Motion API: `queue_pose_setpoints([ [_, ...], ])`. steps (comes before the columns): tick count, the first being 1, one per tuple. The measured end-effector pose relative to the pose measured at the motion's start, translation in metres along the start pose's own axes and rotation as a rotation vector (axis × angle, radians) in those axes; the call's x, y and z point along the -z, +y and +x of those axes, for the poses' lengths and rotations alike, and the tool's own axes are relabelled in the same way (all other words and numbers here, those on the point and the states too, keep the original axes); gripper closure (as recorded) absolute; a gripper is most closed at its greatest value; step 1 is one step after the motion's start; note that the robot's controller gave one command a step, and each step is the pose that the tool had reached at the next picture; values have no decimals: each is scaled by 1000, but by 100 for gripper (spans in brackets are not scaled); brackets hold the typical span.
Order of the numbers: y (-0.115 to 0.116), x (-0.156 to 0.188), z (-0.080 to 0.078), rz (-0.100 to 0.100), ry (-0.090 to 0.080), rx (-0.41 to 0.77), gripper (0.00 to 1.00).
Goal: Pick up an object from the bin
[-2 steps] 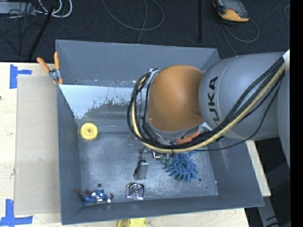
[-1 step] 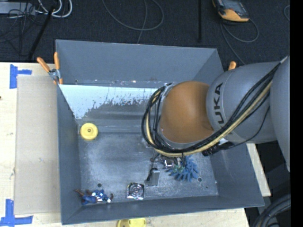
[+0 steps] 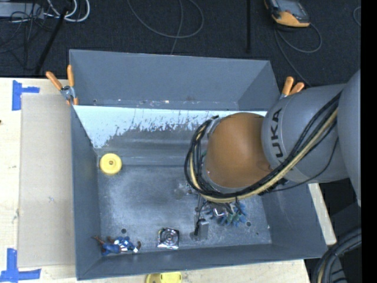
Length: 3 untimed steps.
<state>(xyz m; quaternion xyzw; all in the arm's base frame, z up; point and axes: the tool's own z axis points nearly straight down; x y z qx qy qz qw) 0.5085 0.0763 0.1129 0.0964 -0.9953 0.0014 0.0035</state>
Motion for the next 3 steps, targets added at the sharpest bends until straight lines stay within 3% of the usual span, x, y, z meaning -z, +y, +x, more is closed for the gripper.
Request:
queue_pose_setpoints([
  [1,-50,-20,0,-4,-7,205,0],
  [2,-98,-4,6,-3,-6,186,0],
  [3,-114,-2,3,-1,-9,181,0],
])
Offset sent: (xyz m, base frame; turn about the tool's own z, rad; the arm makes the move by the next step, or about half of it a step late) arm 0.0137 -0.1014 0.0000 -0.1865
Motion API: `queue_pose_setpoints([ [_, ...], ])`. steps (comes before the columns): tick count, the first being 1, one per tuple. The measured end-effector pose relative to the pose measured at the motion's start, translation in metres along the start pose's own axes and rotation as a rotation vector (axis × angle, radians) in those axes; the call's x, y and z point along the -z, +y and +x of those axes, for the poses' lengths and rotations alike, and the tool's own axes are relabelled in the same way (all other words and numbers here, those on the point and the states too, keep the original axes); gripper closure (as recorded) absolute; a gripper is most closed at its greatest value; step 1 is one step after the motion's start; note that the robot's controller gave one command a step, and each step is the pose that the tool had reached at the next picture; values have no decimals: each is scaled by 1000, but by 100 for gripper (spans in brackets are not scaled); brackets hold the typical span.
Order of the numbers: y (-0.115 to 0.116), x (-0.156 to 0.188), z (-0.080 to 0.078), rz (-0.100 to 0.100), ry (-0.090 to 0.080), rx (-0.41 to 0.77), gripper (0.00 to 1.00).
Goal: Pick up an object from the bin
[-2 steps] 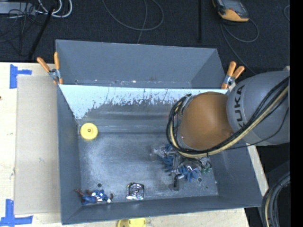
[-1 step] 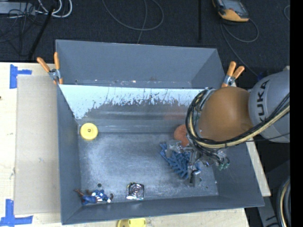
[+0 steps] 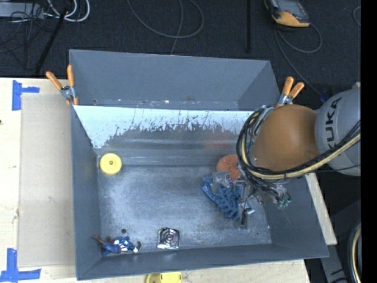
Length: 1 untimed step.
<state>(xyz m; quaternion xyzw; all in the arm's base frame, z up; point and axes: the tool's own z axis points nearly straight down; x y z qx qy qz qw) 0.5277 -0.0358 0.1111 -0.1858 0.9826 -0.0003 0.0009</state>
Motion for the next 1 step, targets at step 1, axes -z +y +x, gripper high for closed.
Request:
queue_pose_setpoints([
  [1,-14,-28,8,-3,2,-86,100],
])
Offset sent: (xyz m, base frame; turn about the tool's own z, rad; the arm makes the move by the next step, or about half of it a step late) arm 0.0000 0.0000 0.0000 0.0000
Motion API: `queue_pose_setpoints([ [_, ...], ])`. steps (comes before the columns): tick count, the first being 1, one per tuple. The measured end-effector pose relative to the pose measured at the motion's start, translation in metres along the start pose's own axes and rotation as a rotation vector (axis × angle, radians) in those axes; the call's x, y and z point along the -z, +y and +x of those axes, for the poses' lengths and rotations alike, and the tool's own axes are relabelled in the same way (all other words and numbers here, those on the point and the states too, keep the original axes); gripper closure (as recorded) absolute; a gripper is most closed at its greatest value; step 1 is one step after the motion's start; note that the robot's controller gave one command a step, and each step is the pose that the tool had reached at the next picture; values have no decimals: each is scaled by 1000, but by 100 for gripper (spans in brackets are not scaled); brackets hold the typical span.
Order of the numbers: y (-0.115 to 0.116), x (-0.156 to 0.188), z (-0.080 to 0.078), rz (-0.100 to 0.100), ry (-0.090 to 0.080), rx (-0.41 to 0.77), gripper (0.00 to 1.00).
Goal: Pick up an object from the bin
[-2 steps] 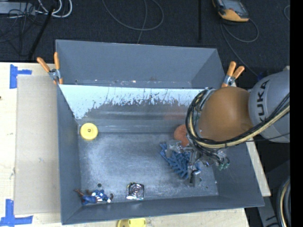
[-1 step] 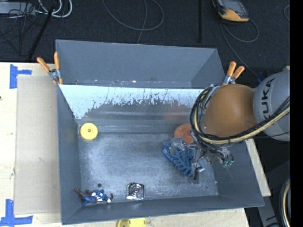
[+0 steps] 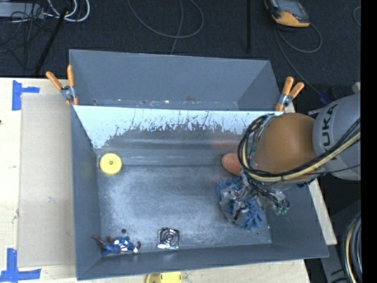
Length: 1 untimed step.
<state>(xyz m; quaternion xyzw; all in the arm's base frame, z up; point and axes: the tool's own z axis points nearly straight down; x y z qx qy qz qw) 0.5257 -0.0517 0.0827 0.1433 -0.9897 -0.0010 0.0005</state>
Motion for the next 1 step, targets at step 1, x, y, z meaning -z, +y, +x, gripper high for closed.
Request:
queue_pose_setpoints([
  [1,0,0,0,0,0,-2,0],
])
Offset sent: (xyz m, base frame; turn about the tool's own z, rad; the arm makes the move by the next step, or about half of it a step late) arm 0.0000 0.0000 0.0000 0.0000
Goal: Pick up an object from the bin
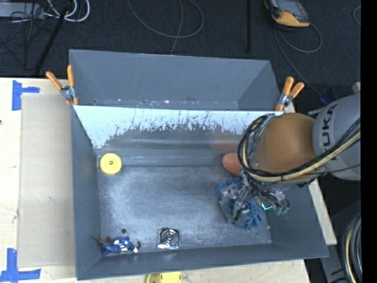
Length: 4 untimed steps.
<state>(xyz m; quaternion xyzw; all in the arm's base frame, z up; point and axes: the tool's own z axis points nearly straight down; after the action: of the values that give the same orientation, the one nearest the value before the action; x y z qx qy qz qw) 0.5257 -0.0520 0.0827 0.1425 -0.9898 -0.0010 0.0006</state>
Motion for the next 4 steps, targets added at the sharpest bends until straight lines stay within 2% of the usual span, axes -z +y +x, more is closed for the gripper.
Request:
queue_pose_setpoints([
  [1,0,0,0,0,0,-1,0],
  [2,-68,16,11,1,-2,28,100],
  [3,-68,16,11,0,-2,27,0],
  [4,-68,16,12,1,-1,26,0],
])
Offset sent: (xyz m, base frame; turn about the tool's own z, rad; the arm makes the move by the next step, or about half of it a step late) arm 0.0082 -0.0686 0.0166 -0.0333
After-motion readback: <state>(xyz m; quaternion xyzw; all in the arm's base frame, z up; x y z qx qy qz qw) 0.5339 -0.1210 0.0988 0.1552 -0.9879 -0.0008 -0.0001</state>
